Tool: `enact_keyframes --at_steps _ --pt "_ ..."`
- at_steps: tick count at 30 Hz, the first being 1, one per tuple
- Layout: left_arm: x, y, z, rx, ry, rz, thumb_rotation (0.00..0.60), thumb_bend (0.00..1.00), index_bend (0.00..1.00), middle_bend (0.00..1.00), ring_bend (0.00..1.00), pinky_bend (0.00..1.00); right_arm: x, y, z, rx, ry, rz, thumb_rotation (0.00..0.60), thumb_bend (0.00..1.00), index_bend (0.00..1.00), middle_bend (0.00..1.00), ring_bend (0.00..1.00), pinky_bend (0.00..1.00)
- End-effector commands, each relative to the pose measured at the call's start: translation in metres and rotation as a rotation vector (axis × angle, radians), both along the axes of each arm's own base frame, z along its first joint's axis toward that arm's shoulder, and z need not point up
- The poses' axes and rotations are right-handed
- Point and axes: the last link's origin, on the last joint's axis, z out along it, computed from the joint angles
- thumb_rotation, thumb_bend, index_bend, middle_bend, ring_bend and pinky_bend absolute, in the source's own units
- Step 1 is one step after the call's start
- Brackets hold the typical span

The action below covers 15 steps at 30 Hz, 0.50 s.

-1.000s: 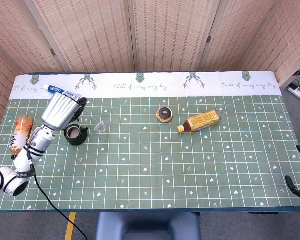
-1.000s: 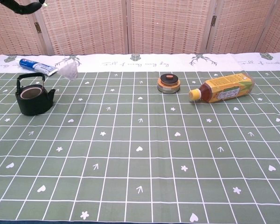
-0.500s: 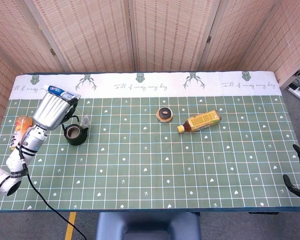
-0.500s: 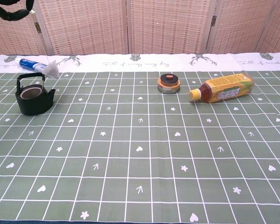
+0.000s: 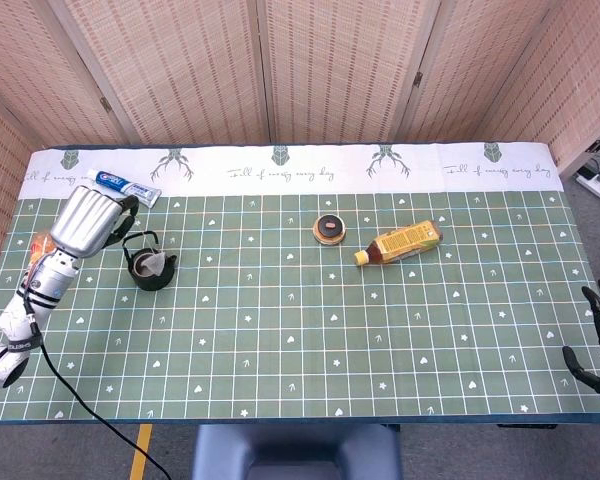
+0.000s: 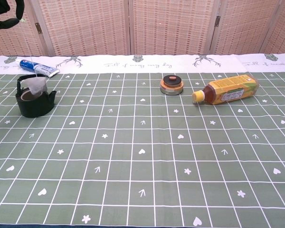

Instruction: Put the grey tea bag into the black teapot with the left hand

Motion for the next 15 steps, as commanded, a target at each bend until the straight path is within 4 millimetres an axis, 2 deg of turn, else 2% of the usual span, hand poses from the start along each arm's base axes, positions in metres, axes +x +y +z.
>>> enact_keyframes --at_steps 1,11,15 --pt "-0.008 -0.003 0.000 -0.007 0.000 0.003 0.600 0.55 0.61 1.00 1.00 1.00 0.000 -0.002 -0.002 0.006 0.003 -0.005 0.600 0.36 0.00 0.00 0.00 0.00" --pt "-0.028 -0.002 0.000 -0.020 -0.002 0.044 0.600 0.55 0.61 1.00 1.00 1.00 0.000 -0.003 -0.006 0.005 0.006 -0.015 0.600 0.36 0.00 0.00 0.00 0.00" --pt "-0.036 -0.008 0.000 -0.028 -0.019 0.047 0.600 0.55 0.61 1.00 1.00 1.00 -0.001 -0.004 -0.006 0.001 0.009 -0.018 0.600 0.37 0.00 0.00 0.00 0.00"
